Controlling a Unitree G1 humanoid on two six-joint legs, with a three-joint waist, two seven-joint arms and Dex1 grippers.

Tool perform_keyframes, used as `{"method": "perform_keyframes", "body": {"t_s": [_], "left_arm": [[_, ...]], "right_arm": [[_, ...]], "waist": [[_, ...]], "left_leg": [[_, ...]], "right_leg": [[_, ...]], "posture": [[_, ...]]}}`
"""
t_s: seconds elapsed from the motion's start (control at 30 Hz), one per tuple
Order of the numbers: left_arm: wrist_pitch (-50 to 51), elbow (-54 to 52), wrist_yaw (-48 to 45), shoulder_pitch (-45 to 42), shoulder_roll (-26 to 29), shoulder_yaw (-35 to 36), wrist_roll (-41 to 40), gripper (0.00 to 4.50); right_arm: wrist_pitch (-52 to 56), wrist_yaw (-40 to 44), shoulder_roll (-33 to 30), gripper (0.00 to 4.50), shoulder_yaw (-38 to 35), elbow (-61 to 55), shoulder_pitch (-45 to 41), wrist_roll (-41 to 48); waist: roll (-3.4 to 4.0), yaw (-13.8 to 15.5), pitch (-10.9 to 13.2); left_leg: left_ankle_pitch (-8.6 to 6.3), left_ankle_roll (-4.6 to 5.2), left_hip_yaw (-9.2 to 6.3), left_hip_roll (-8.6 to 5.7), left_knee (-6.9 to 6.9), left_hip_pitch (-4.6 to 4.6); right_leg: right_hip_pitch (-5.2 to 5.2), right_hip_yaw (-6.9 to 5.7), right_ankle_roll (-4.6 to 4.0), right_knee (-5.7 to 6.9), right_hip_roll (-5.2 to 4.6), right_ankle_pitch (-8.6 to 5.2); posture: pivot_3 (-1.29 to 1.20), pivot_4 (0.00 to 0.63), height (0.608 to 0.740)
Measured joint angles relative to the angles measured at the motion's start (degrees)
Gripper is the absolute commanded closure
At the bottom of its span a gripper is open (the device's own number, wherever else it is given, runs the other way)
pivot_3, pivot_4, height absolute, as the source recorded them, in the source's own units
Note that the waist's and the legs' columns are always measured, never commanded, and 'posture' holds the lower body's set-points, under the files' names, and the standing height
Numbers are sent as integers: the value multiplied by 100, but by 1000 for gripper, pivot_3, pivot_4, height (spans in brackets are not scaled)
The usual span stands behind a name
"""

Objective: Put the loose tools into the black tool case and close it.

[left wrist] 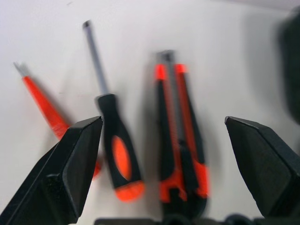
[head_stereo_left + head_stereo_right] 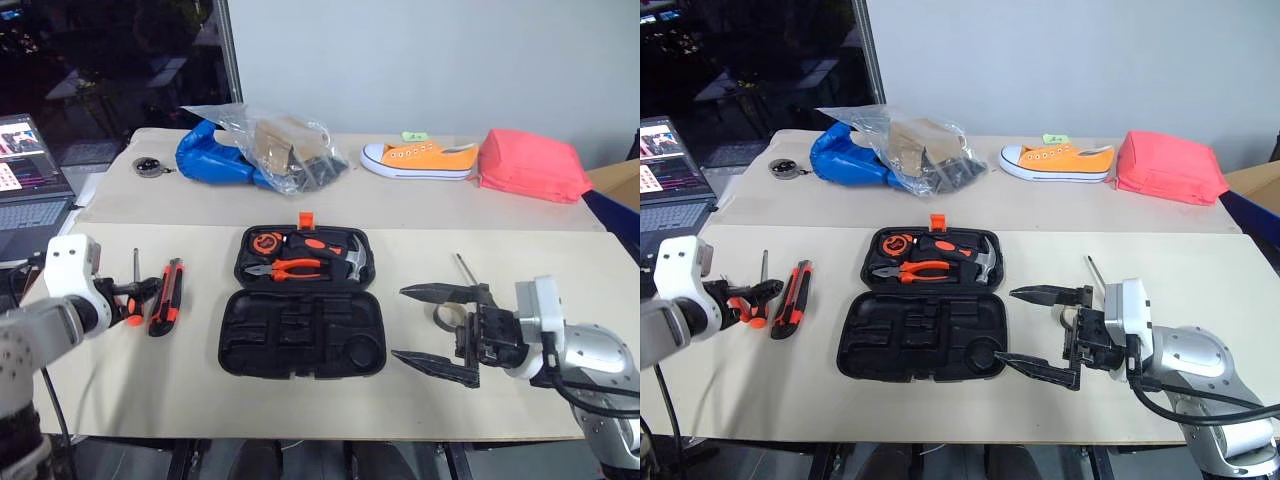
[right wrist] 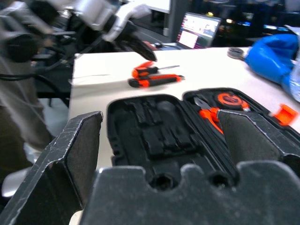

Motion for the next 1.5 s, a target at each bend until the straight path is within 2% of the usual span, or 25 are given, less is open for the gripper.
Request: {"method": "perform_keyframes", "body": {"t_s": [0.03, 0.17, 0.3, 0.53, 0.57, 0.6, 0.63, 0.7, 0.73, 0.8, 0.97, 1.13, 1.2, 1.27, 1.3, 1.37, 1.5], "left_arm": [[47, 123, 17, -98, -11, -55, 73, 30], [1, 586, 41, -383, -126, -367, 471, 1164], [-212, 853, 36, -398, -164, -672, 904, 1164], [-372, 936, -101, -389, -362, -669, 1270, 1164], [-442, 974, -137, -366, -406, -673, 1309, 1661], [-495, 997, -150, -361, -417, -673, 1354, 1765], [-578, 1057, -189, -358, -418, -673, 1400, 2274], [-646, 1096, -241, -357, -431, -671, 1498, 2789], [-694, 1106, -267, -351, -442, -671, 1517, 3250], [-749, 1108, -339, -342, -453, -672, 1542, 3700], [-1542, 876, -637, -162, -665, -469, 1508, 3707], [-2734, -703, -2033, 42, -567, -468, 827, 3707], [-2889, -1560, -3151, 269, -46, -1177, 353, 3707], [-3398, -1865, -4195, 384, 463, -2124, 392, 3707], [-3971, -1799, -4844, 372, 690, -2736, 707, 3707], [-4954, -1268, -5745, 169, 1008, -3579, 1343, 3707], [-6421, 187, -6758, -633, 1010, -4567, 2408, 3707]], "right_arm": [[2, 6, -12, 0, 7, 3, -39, -1], [3, 14, -31, 0, 13, 21, -95, -6], [3, -2, -32, 0, 7, 23, -92, -7], [16, -63, -38, 0, -13, 1, -59, -7], [17, -77, -38, 0, -13, 1, -59, -8], [18, -85, -38, 0, -13, 1, -60, -9], [19, -99, -38, 0, -13, 1, -60, -9], [34, -136, -39, 0, -13, 1, -63, -8], [44, -146, -45, 0, -13, 1, -63, -8], [59, -165, -78, 0, -14, 1, -68, -8], [106, -303, -93, 0, -74, 0, -61, -6], [173, -535, -62, 0, -370, -64, 287, 119], [173, -576, -56, 0, -492, -124, 582, 121], [167, -632, -53, 0, -585, -172, 799, 96], [140, -643, -37, 0, -719, -207, 1013, 73], [108, -648, -26, 0, -929, -228, 1377, -22], [-37, -654, 83, 0, -1311, -366, 1985, -139]], "waist": [[-1, -3, 0], [-4, 18, 1], [-5, 18, 2], [-5, 22, 2], [-5, 22, 2], [-5, 23, 2], [-5, 27, 1], [-5, 29, 1], [-5, 32, 1], [-5, 47, 1], [-13, 51, 3], [-17, 98, 0], [-4, 114, -7], [8, 125, -11], [15, 130, -13], [16, 146, -13], [17, 158, -10]], "left_leg": [[-1, -1, 0, 0, -1, -5], [-5, -7, -3, -4, -1, -17], [-5, -7, -2, -6, -1, -20], [-5, -7, -2, -7, 2, -17], [-5, -7, -2, -7, 3, -17], [-5, -7, -3, -7, 3, -17], [-5, -7, -3, -8, 3, -15], [-5, -7, -3, -8, 3, -13], [-5, -7, -3, -9, 3, -12], [-5, -7, -4, -11, 5, -11], [-4, -7, -5, -8, 5, -19], [-6, -9, -3, -13, 3, -48], [-15, -11, 1, -23, 2, -49], [-16, -10, 3, -32, 3, -50], [-16, -10, 3, -31, 6, -47], [-14, -7, 1, -29, 6, -39], [-1, 13, 1, -18, 14, -16]], "right_leg": [[-4, 0, -1, 0, -1, 1], [-13, -2, -25, 0, -6, 15], [-16, -1, -27, 1, -10, 16], [-13, -2, -24, 5, -11, 15], [-13, -2, -24, 5, -11, 15], [-13, -1, -24, 6, -11, 15], [-12, -2, -24, 7, -11, 15], [-10, -2, -24, 7, -11, 15], [-8, -1, -21, 7, -12, 14], [-6, -3, -19, 7, -15, 13], [-10, -6, -26, 6, -16, 17], [-28, -7, -26, 0, -31, 17], [-28, 0, -18, -5, -34, 13], [-33, 4, -15, -3, -37, 10], [-32, 6, -17, 4, -35, 10], [-29, 5, -17, 1, -20, 4], [-5, 9, 4, 2, -5, -9]], "posture": [[0, 150, 740], [0, 150, 740], [0, 150, 740], [0, 150, 740], [0, 150, 740], [0, 150, 740], [0, 150, 740], [0, 150, 740], [0, 150, 740], [0, 150, 740], [0, 150, 740], [0, 150, 740], [0, 150, 740], [0, 150, 740], [0, 150, 740], [0, 150, 740], [0, 150, 740]]}}
